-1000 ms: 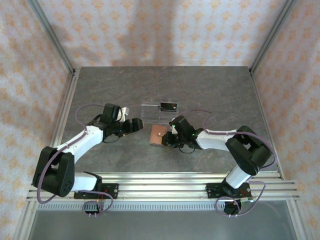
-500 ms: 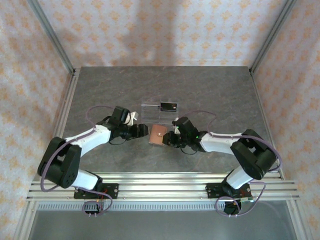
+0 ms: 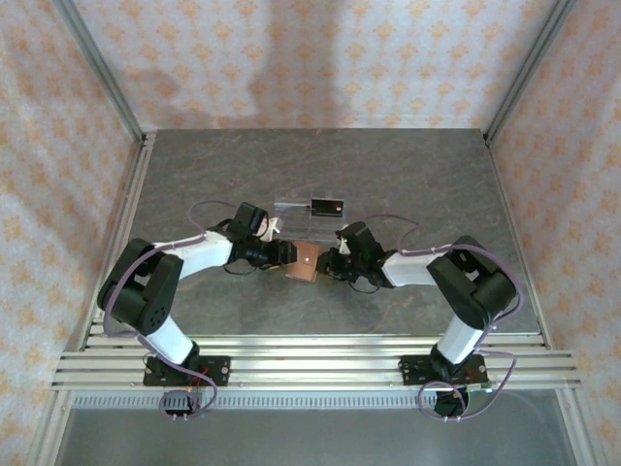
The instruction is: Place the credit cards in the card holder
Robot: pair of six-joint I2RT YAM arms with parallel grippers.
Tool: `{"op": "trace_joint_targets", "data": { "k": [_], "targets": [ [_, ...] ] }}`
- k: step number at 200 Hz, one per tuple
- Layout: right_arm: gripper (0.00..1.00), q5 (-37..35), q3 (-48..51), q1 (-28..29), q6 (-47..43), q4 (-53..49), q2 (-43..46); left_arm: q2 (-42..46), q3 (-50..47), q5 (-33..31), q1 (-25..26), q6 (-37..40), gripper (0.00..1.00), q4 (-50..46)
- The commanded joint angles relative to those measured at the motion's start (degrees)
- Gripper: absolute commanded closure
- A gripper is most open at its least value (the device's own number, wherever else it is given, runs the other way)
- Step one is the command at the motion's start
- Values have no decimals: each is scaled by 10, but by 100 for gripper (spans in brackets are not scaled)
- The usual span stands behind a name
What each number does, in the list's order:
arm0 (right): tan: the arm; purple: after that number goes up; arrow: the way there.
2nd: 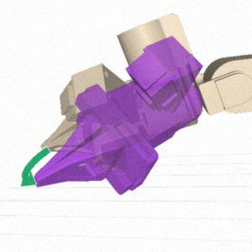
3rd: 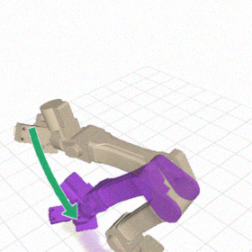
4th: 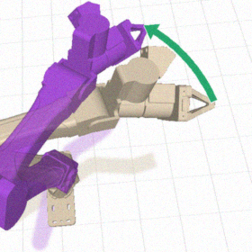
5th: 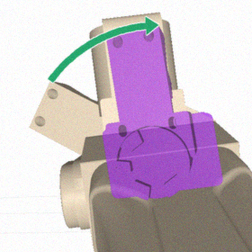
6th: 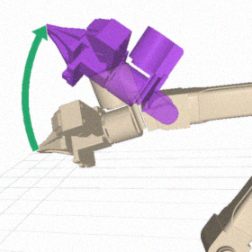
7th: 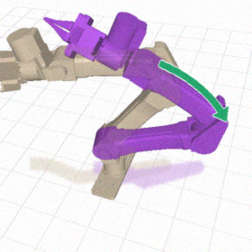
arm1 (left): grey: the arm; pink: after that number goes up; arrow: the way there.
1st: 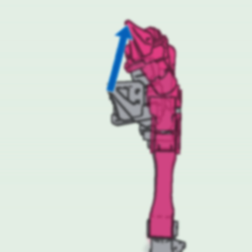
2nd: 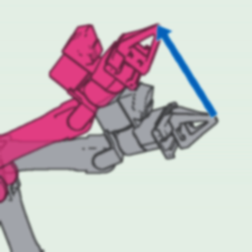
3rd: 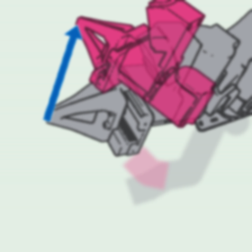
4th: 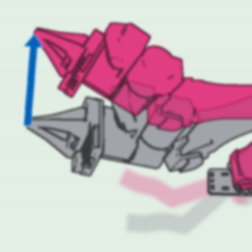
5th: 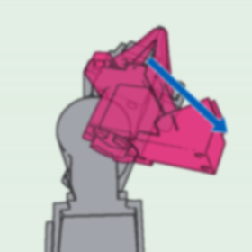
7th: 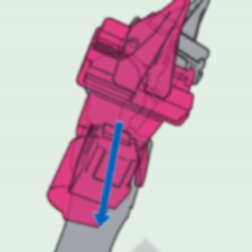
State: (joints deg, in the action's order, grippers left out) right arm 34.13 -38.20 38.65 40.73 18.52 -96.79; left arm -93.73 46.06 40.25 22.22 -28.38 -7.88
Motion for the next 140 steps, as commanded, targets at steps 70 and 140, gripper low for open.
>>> {"op": "trace_joint_targets", "data": {
  "k": [70, 140],
  "targets": [
    [83, 28, 21, 18, 21, 56, 14, -8, 10, 18, 5, 9, 81, -8],
    [82, -15, 40, 21, 9, 23, 35, -11, 14, -31, 5, 26, 49, -38]
  ]
}}
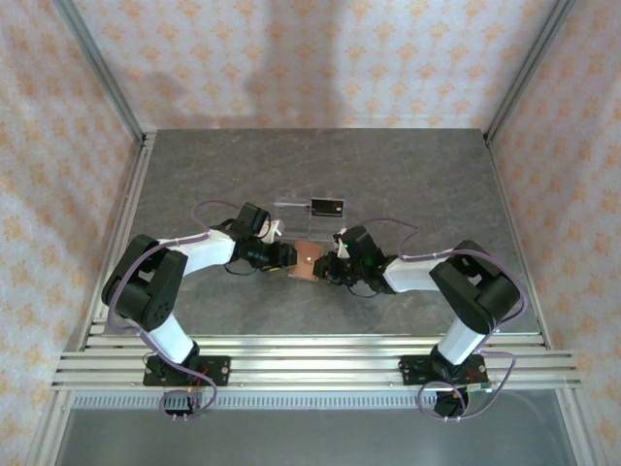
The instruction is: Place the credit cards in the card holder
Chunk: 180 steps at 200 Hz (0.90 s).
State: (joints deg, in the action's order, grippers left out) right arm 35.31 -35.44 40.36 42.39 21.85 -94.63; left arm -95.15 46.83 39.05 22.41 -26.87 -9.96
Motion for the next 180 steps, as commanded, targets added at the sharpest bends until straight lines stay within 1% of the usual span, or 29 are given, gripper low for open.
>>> {"op": "trace_joint_targets", "data": {
  "k": [1, 14, 37, 62, 72, 85, 90, 109, 119, 140, 162, 180],
  "targets": [
    [82, -27, 13, 4, -8, -10, 13, 3, 7, -18, 3, 11, 49, -17],
    [82, -21, 12, 4, -4, -3, 6, -4, 7, -6, 6, 5, 50, -7],
    [82, -19, 9, 7, -5, 2, 0, -19, 4, 25, 10, -9, 59, 29],
    [83, -14, 9, 8, 2, 15, -4, -24, -1, 70, 15, -27, 65, 63],
    [83, -12, 8, 9, 0, 17, -4, -27, -1, 74, 16, -26, 68, 68],
    [83, -15, 8, 12, -3, 18, -5, -35, 5, 74, 16, -19, 70, 58],
    [83, -14, 8, 12, -1, 20, -7, -37, 9, 75, 16, -18, 72, 52],
    [83, -7, 8, 15, 10, 35, -12, -29, 2, 93, 17, -29, 89, 68],
    [83, -9, 9, 18, 8, 32, -8, -21, -4, 95, 17, -34, 94, 76],
    [73, -46, 11, 21, -11, -29, 31, 2, -5, 87, 17, -26, 100, 48],
    [70, -100, 2, 30, -52, -125, 94, 40, -20, 75, 20, -37, 100, 36],
    [70, -176, -7, 42, -96, -208, 141, 48, -15, 77, 26, -37, 100, 10]
  ]
}}
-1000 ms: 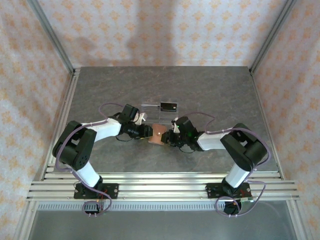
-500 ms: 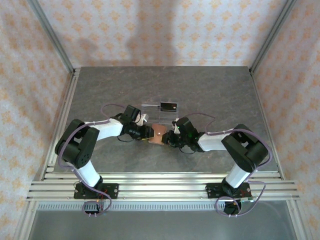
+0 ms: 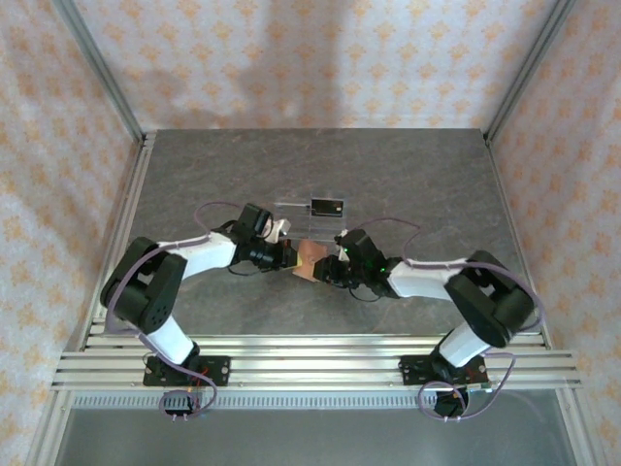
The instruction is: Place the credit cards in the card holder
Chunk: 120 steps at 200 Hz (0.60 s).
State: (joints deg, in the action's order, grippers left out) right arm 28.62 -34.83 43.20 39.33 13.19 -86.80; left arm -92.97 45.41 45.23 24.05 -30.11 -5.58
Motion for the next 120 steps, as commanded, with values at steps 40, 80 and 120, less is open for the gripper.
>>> {"op": "trace_joint_targets", "data": {
  "k": [40, 80, 120],
  "targets": [
    [57, -160, -32, 37, -109, -177, 89, 49, -6, 10, 40, -35, 100, -43],
    [48, -169, -56, 62, -101, -157, 52, 62, -15, 12, 63, -76, 100, -5],
    [61, -233, -88, 84, -88, -196, -2, 66, -24, 24, 75, -106, 100, 34]
  ]
}}
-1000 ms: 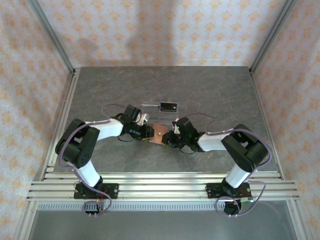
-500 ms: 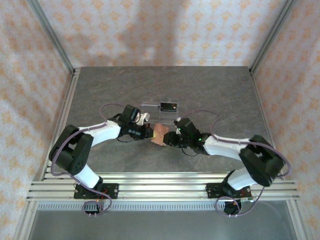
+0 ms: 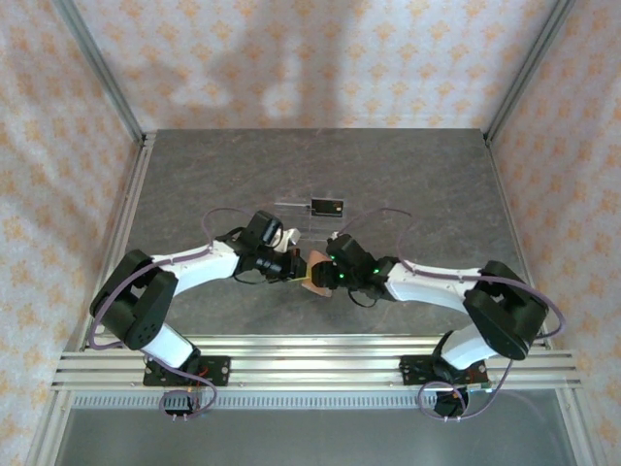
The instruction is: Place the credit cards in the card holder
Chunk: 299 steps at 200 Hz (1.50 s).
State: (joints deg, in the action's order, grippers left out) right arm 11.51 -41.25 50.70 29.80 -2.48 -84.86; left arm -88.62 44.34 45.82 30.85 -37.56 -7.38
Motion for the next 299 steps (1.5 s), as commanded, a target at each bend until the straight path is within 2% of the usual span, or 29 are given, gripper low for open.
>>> {"op": "trace_joint_targets", "data": {
  "k": [1, 33, 53, 85, 100, 123, 140, 158, 189, 214, 241, 269, 284, 299],
  "targets": [
    [61, -65, -24, 10, 9, -41, -22, 22, -14, 18, 8, -32, 100, 54],
    [82, -138, -15, 14, 32, -76, -15, 25, -20, 19, 8, -39, 100, 59],
    [100, -159, -8, 14, 42, -92, -3, 33, -36, 9, 9, -46, 100, 74],
    [100, -168, 21, 14, 59, -99, 32, 28, -35, -17, 9, -26, 100, 41],
    [100, -171, 43, 13, 65, -100, 64, 24, -48, -27, 9, -33, 100, 60],
    [100, -194, 84, 13, 78, -112, 119, 7, -54, -5, 10, -44, 100, 91],
    [100, -178, 114, 12, 71, -102, 162, 10, -70, -15, 10, -55, 100, 120],
    [100, -148, 138, 12, 62, -84, 209, 3, -67, -8, 11, -54, 67, 122],
    [100, -92, 142, 11, 26, -69, 288, 17, -60, -24, 12, -29, 47, 91],
    [100, -34, 109, 12, -19, -89, 308, 10, -38, -13, 12, -2, 42, 60],
    [100, -9, 69, 11, -38, -118, 300, 16, -41, -2, 11, -1, 36, 85],
    [100, -5, 57, 11, -37, -97, 286, 14, -33, 11, 11, 4, 35, 86],
    [100, 0, 51, 11, -35, -86, 277, 22, -44, 6, 11, -3, 34, 116],
    [100, -9, 49, 10, -34, -91, 267, 19, -38, -3, 11, 9, 34, 106]
  ]
}}
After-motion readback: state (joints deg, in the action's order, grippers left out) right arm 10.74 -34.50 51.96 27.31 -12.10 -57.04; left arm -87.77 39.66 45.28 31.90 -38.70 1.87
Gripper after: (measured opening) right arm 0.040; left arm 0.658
